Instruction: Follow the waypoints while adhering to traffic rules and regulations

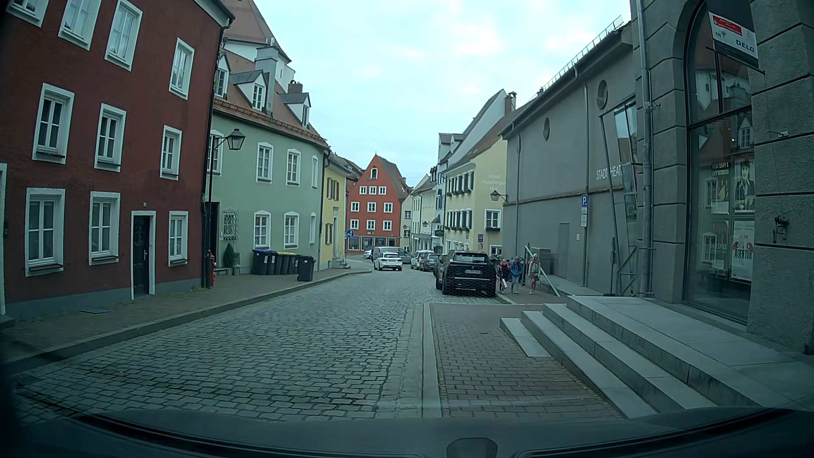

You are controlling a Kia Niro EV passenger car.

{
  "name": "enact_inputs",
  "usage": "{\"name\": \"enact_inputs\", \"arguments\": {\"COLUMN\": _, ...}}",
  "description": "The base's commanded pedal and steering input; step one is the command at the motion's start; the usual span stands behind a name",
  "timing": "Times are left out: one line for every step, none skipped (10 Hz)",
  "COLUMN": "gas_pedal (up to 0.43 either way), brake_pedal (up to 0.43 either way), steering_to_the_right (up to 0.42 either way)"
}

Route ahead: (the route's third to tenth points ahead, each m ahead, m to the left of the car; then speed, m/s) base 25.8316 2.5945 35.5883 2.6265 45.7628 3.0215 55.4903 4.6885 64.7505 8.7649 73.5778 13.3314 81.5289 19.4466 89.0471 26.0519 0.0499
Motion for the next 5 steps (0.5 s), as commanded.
{"name": "enact_inputs", "arguments": {"gas_pedal": 0.0, "brake_pedal": 0.287, "steering_to_the_right": -0.22}}
{"name": "enact_inputs", "arguments": {"gas_pedal": 0.0, "brake_pedal": 0.293, "steering_to_the_right": -0.22}}
{"name": "enact_inputs", "arguments": {"gas_pedal": 0.0, "brake_pedal": 0.293, "steering_to_the_right": -0.22}}
{"name": "enact_inputs", "arguments": {"gas_pedal": 0.0, "brake_pedal": 0.293, "steering_to_the_right": -0.22}}
{"name": "enact_inputs", "arguments": {"gas_pedal": 0.0, "brake_pedal": 0.293, "steering_to_the_right": -0.22}}
